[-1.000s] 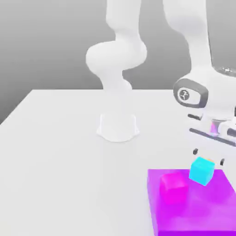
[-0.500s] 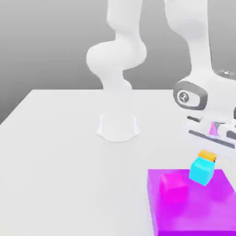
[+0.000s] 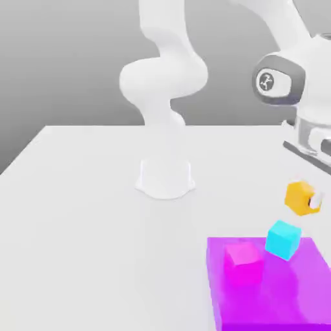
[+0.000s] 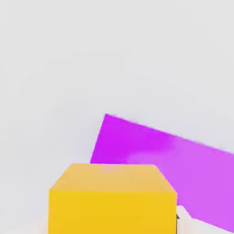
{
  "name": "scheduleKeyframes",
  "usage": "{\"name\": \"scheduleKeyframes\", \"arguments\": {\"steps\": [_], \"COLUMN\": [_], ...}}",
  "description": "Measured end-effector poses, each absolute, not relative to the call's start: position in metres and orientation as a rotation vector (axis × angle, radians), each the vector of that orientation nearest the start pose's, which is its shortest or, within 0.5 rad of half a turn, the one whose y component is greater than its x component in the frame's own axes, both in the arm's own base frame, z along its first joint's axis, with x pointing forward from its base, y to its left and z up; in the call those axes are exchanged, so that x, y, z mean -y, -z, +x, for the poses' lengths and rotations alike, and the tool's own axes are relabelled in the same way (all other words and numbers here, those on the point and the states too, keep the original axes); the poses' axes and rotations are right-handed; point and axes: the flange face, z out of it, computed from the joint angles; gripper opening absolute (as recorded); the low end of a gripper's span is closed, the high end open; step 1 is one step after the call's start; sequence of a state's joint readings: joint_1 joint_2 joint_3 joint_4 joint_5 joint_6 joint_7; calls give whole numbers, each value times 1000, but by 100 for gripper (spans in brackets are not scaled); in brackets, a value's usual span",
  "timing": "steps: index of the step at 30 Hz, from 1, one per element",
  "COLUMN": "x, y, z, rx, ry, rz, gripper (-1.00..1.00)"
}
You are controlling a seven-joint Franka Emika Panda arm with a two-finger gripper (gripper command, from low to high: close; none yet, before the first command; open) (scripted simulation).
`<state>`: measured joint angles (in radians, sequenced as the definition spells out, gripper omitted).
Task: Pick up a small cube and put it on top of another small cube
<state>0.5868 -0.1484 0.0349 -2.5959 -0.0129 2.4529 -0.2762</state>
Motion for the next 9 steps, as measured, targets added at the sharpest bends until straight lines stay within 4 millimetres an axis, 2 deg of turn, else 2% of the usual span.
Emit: {"name": "scheduleKeyframes", "arguments": {"steps": [2, 5, 6, 9], "x": [-243, -240, -239, -238], "y": [-299, -262, -253, -253], "z": [355, 356, 356, 357], "rx": [1289, 1259, 1256, 1253], "ry": [0, -3, -3, -3], "rz": [-2866, -2876, -2879, -2880], "gripper": [-100, -100, 100, 100]}}
